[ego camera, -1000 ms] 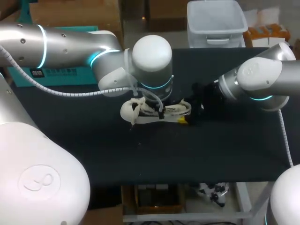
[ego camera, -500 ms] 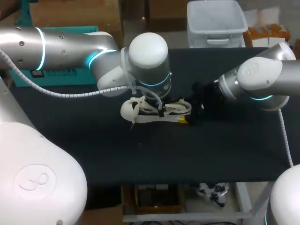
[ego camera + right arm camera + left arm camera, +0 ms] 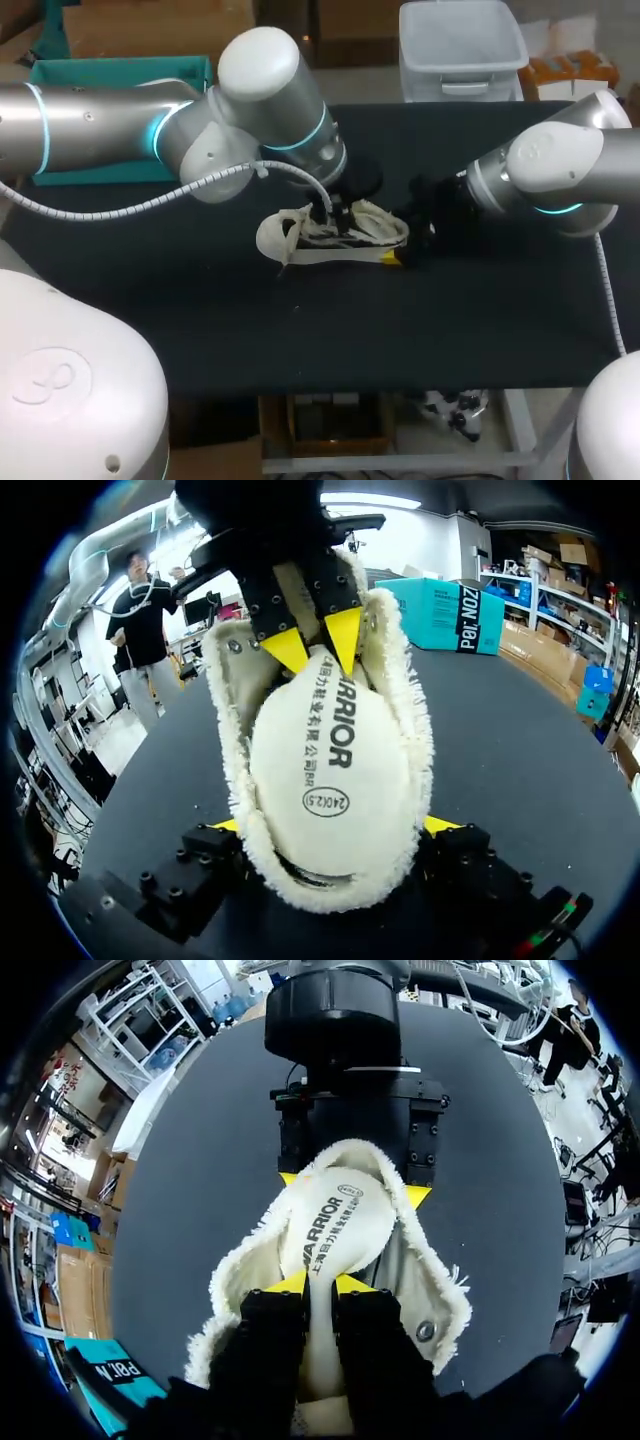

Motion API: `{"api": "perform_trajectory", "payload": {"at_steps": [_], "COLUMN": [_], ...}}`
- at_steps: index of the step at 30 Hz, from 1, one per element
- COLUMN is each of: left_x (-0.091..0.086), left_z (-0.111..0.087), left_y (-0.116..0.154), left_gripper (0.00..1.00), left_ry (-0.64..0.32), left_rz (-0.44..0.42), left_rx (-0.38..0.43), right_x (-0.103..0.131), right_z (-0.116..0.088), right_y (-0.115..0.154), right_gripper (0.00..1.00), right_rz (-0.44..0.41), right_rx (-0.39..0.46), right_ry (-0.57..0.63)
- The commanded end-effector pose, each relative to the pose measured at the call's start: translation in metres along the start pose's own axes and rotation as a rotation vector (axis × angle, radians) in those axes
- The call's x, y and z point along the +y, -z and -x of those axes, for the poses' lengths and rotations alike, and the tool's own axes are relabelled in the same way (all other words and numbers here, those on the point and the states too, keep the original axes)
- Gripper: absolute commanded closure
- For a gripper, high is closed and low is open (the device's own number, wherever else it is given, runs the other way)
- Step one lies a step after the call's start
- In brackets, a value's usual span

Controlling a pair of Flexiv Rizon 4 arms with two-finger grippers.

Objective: Open the shoe tongue, take the insole out of the shoe, put the insole back into the shoe, and pack the shoe into the shoebox

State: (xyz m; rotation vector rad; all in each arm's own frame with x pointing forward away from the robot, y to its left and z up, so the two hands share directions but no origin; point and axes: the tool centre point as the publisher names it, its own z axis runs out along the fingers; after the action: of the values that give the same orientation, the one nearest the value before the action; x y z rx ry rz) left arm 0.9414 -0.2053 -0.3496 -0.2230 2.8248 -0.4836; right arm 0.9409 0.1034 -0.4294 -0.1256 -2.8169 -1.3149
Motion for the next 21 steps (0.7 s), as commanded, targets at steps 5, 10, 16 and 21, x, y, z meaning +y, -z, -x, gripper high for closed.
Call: {"api": "perform_trajectory", "payload": {"at_steps": [5, 10, 16, 21], "left_x": [-0.007, -0.012, -0.021, -0.032], "left_z": [-0.016, -0.018, -0.025, -0.034], "left_y": [0.024, 0.032, 0.058, 0.086], "left_gripper": [1.0, 1.0, 1.0, 1.0], "left_ry": [0.035, 0.074, 0.093, 0.087], "left_rz": [-0.039, -0.078, -0.158, -0.224], "left_rx": [0.038, 0.124, 0.21, 0.258], "right_x": [-0.003, -0.003, -0.003, -0.003], "right_z": [0.0, 0.0, 0.0, 0.0], "right_y": [-0.003, -0.003, -0.003, -0.003], "right_gripper": [1.0, 1.0, 1.0, 1.0], "right_rz": [0.001, 0.001, 0.001, 0.001], "right_rx": [0.001, 0.001, 0.001, 0.001], "right_ry": [-0.001, -0.001, -0.001, -0.001]}}
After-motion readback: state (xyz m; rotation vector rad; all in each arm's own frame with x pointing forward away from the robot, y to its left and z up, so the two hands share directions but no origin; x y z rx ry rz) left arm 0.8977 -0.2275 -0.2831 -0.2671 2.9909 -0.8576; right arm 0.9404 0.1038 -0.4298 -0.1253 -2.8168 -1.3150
